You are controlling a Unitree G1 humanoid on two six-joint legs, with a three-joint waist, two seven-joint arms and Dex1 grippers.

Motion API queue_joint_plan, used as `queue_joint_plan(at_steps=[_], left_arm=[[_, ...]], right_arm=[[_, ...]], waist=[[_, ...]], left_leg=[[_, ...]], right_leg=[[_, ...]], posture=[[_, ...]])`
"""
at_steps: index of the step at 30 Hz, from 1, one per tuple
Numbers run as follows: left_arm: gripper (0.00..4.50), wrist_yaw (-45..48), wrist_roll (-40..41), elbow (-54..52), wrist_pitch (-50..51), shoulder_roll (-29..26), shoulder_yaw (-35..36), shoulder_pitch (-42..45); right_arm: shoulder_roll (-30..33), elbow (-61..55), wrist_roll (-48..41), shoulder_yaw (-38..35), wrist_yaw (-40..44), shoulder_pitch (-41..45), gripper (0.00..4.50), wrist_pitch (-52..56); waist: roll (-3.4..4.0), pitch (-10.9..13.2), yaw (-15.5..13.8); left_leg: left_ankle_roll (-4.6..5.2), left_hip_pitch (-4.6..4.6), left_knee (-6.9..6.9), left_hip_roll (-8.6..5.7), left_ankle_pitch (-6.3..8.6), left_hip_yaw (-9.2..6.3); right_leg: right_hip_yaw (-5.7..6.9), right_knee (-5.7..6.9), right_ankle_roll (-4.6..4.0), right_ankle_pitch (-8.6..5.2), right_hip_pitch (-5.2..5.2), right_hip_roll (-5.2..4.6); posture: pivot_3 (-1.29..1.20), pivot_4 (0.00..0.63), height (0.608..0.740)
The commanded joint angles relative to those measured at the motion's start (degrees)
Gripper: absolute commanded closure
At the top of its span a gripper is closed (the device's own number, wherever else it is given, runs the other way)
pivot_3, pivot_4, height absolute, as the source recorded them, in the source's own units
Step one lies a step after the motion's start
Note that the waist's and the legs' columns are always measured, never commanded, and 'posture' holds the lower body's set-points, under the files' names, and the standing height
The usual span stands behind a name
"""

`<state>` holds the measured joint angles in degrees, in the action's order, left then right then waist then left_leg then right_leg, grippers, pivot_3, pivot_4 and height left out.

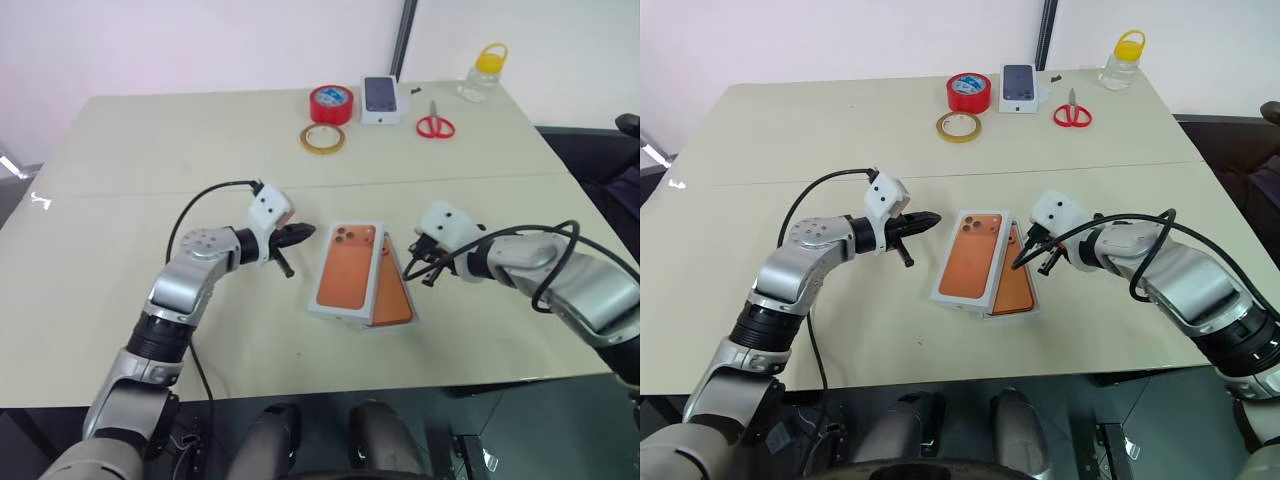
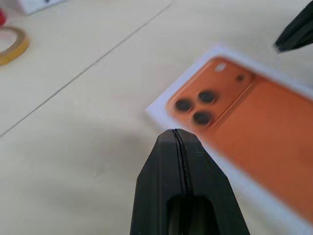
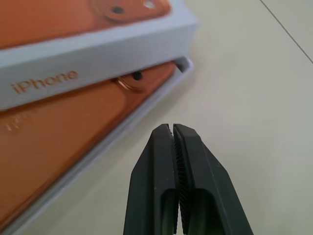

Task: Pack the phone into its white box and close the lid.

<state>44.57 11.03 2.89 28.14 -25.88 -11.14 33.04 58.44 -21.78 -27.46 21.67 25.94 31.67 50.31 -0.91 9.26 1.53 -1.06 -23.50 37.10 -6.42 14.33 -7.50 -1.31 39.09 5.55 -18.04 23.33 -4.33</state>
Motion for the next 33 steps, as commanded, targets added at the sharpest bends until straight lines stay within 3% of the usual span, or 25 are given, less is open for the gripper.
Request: queue_joint_plan(at_steps=[1, 11, 19, 33], left_arm=[[4.5, 2.61, -3.82, 0.04, -2.46, -1.94, -3.93, 0.76], [4.5, 11.07, -2.27, -3.97, -3.17, -0.5, -8.55, -1.24], [4.5, 11.07, -0.4, -7.15, -0.55, 3.65, -8.52, -1.85], [4.5, 11.59, -0.26, -9.42, 1.54, 4.31, -9.18, -2.43]], right_arm=[[-1.76, -2.82, 3.51, -0.85, 1.64, -0.21, 4.36, 0.02], [-5.12, -5.19, 8.42, -1.58, 5.56, -0.6, 4.36, 3.06], [-3.68, -7.54, 10.2, -3.83, 9.04, -2.85, 4.36, 4.47], [-3.04, -8.5, 13.47, -5.59, 12.55, -6.43, 4.36, 4.57]], waist=[[0.0, 0.0, -0.56], [-0.01, 0.0, -0.77], [-0.02, 0.01, -0.93], [-0.01, 0.01, -0.85]], left_leg=[[0.0, 0.0, 0.0, 0.0, 0.0, 0.0], [0.0, -0.05, 0.0, -0.08, 0.0, -0.02], [0.0, -0.05, 0.03, -0.09, 0.0, -0.03], [0.0, -0.03, 0.02, -0.07, 0.0, -0.03]], right_leg=[[-0.01, 0.0, 0.0, 0.0, -0.01, 0.0], [0.02, -0.05, 0.0, 0.0, 0.0, -0.1], [0.02, -0.03, 0.0, 0.0, -0.01, -0.1], [0.03, -0.02, 0.0, 0.0, -0.01, -0.08]], posture=[[0.0, 0.15, 0.74], [0.0, 0.15, 0.74], [0.0, 0.15, 0.74], [0.0, 0.15, 0.74]])
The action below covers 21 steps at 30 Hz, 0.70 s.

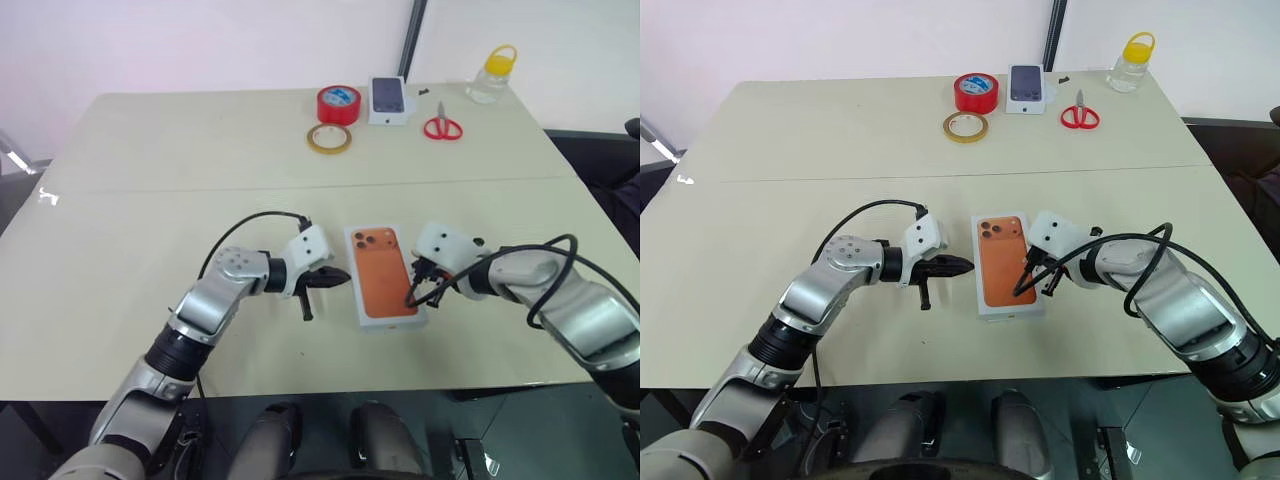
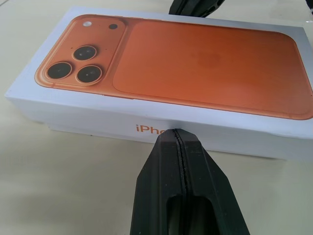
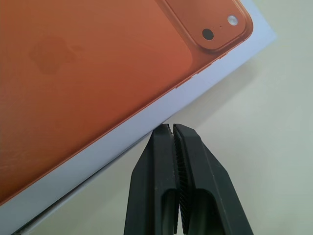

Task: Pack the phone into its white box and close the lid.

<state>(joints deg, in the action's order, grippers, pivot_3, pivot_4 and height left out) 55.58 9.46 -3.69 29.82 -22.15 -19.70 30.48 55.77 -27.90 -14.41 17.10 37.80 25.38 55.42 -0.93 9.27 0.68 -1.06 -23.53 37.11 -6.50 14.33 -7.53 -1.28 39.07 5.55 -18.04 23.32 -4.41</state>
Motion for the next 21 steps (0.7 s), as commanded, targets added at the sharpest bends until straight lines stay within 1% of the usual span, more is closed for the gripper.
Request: queue_joint_plan(at_steps=[1, 21], left_arm=[[4.5, 0.63, 1.31, -2.9, -0.04, 0.56, -0.61, 0.07], [4.5, 1.59, 0.14, -3.08, -0.23, -0.65, -1.92, -0.64]], right_arm=[[-0.52, -2.31, 0.63, -1.08, 0.75, -0.22, 4.36, -0.49], [-1.18, -2.5, 2.94, -1.83, 2.2, -1.95, 4.36, -0.56]], waist=[[0.0, 0.0, -0.01], [0.0, 0.0, 0.01]], left_leg=[[0.0, 0.0, 0.0, 0.0, 0.0, 0.0], [-0.01, 0.0, 0.0, 0.0, 0.0, 0.0]], right_leg=[[0.0, 0.0, 0.0, 0.0, 0.0, 0.0], [0.0, 0.0, 0.0, 0.0, 0.0, 0.0]], posture=[[0.0, 0.15, 0.74], [0.0, 0.15, 0.74]])
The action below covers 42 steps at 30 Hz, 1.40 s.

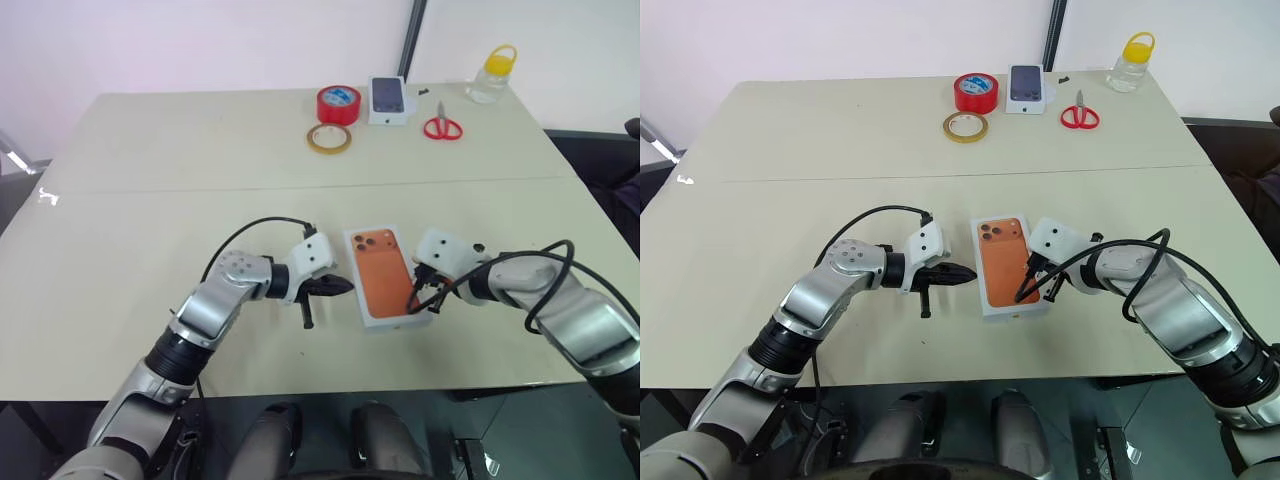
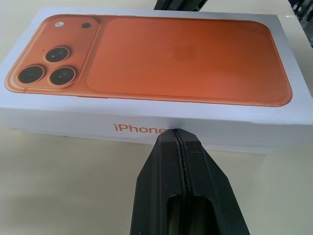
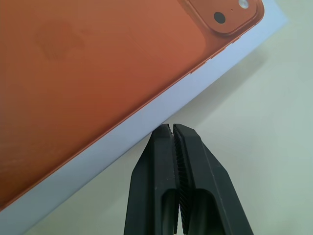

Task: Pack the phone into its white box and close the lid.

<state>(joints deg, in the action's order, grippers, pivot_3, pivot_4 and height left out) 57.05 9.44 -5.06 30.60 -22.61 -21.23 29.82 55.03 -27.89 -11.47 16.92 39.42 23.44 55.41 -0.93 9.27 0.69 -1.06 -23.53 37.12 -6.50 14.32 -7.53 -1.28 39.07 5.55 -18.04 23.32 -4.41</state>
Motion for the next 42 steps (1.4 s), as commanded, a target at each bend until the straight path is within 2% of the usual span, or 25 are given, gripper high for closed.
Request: queue_joint_plan(at_steps=[1, 19, 25, 31, 37, 42], left_arm=[[4.5, 0.08, 0.08, -1.66, -1.1, -0.2, -0.49, -0.01], [4.5, 1.21, -0.35, -2.73, -2.14, -1.53, -2.04, -0.76], [4.5, 0.67, -0.18, -2.46, -2.36, -1.8, -1.79, -0.7], [4.5, 0.81, 1.16, -1.6, -2.28, -2.81, 0.54, -0.77], [4.5, 0.12, 6.36, 0.64, 0.53, -2.72, 7.62, 0.81], [4.5, -4.27, 6.54, 4.47, 1.14, 2.57, 8.57, 4.87]], right_arm=[[-0.42, -2.56, 0.05, -1.7, 0.63, -0.14, 4.36, -0.55], [2.68, -3.62, 0.64, -3.92, 3.67, -2.6, 4.36, -1.76], [7.43, -1.89, -1.65, -11.85, 9.01, -5.71, 4.36, -8.31], [6.32, -5.25, -9.66, -20.84, 14.62, -8.68, 4.36, -9.28], [5.75, -9.89, -12.38, -20.3, 15.05, -13.5, 4.36, -8.77], [5.85, -10.34, -11.36, -17.7, 14.48, -16.72, 4.36, -9.57]], waist=[[0.0, 0.0, 0.0], [0.0, 0.0, -0.03], [0.0, 0.0, -0.11], [0.0, 0.0, -0.03], [0.0, 0.0, -0.13], [-0.04, 0.0, -0.49]], left_leg=[[0.0, 0.0, 0.0, 0.0, 0.0, 0.0], [0.0, 0.0, 0.0, 0.0, 0.0, 0.0], [0.01, 0.0, 0.01, -0.01, 0.0, 0.0], [0.01, 0.03, 0.0, 0.01, 0.01, 0.01], [0.01, 0.03, 0.02, 0.02, 0.01, 0.0], [0.01, 0.03, 0.07, 0.0, 0.01, 0.0]], right_leg=[[0.0, 0.0, 0.0, 0.0, 0.0, 0.0], [0.0, 0.0, 0.0, 0.0, 0.0, 0.0], [0.01, -0.01, 0.0, 0.0, -0.02, -0.01], [0.01, -0.01, 0.0, 0.0, -0.06, 0.01], [0.02, -0.01, 0.0, 0.0, -0.07, 0.0], [0.04, -0.01, 0.01, 0.0, -0.11, -0.02]], posture=[[0.0, 0.15, 0.74], [0.0, 0.15, 0.74], [0.0, 0.15, 0.74], [0.0, 0.15, 0.74], [0.0, 0.15, 0.74], [0.0, 0.15, 0.74]])
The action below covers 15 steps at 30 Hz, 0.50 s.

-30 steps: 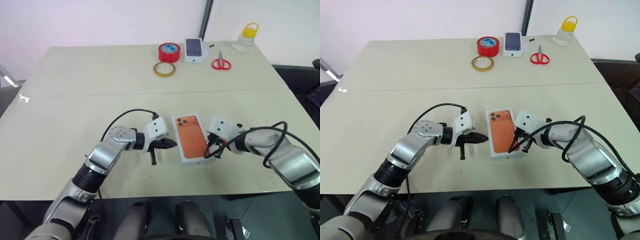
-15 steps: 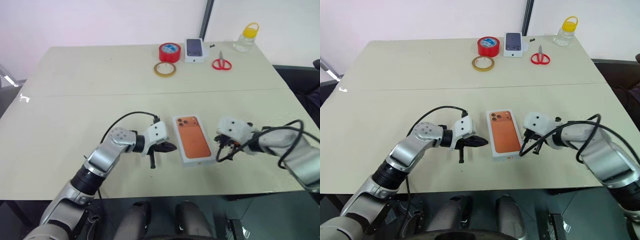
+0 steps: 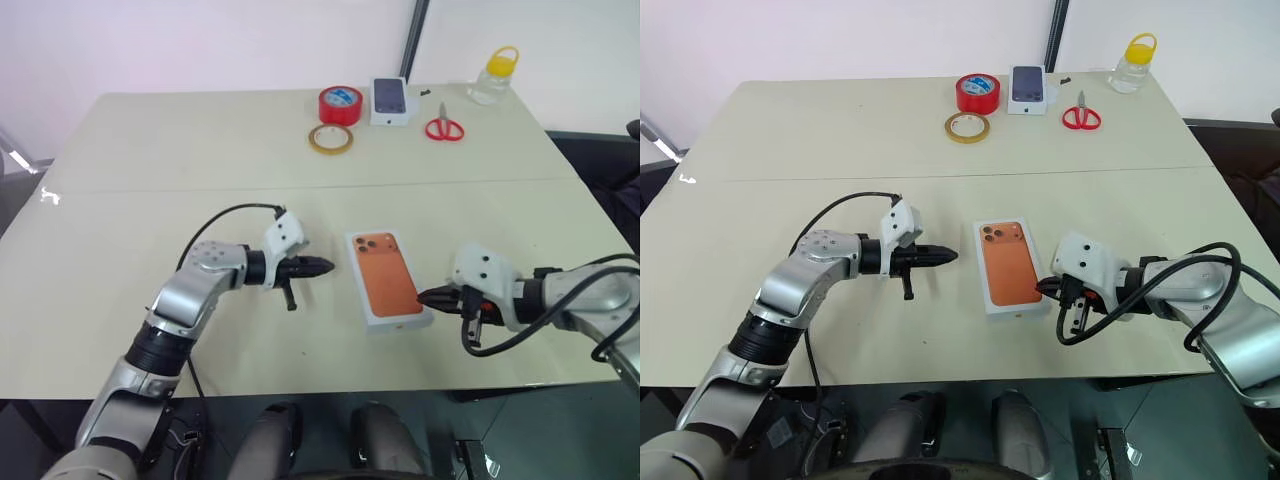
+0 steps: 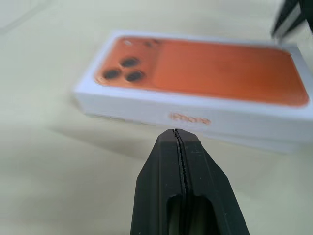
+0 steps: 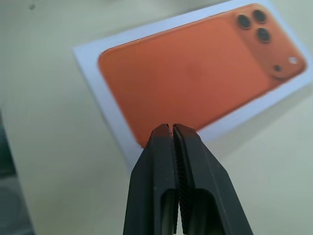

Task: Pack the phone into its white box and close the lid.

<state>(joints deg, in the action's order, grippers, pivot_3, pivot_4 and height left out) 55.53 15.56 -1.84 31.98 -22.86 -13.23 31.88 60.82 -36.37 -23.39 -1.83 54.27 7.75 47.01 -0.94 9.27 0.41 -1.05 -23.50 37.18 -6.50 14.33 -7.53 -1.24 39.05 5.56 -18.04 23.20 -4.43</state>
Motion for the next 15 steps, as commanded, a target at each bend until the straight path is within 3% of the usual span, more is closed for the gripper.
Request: queue_joint_plan(at_steps=[1, 9, 15], left_arm=[[4.5, -3.29, -0.28, 2.02, -0.59, 3.62, -0.05, 3.3], [4.5, -3.29, -7.84, 7.2, -3.29, 5.55, -9.91, 3.8], [4.5, -2.61, -9.01, 7.05, -3.52, 4.08, -10.73, 2.41]], right_arm=[[0.11, -1.8, 0.85, 1.51, -0.47, -1.51, 4.36, -1.42], [-0.1, -0.55, 3.79, 5.38, -2.44, -3.99, 4.36, -2.47], [-0.43, 0.2, 4.88, 5.91, -3.43, -4.32, 4.36, -3.79]], waist=[[-0.03, 0.01, -0.33], [-0.07, -0.02, -0.1], [-0.17, -0.18, 0.12]], left_leg=[[0.0, 0.0, 0.01, 0.0, 0.0, 0.0], [0.01, 0.03, 0.01, 0.0, 0.0, 0.02], [0.01, 0.15, -0.02, 0.01, 0.01, 0.01]], right_leg=[[0.01, -0.01, 0.0, 0.0, -0.02, 0.0], [-0.01, 0.01, 0.01, 0.0, -0.02, 0.01], [0.0, -0.01, 0.02, -0.01, -0.15, 0.02]], posture=[[0.0, 0.15, 0.74], [0.0, 0.15, 0.74], [0.0, 0.15, 0.74]])
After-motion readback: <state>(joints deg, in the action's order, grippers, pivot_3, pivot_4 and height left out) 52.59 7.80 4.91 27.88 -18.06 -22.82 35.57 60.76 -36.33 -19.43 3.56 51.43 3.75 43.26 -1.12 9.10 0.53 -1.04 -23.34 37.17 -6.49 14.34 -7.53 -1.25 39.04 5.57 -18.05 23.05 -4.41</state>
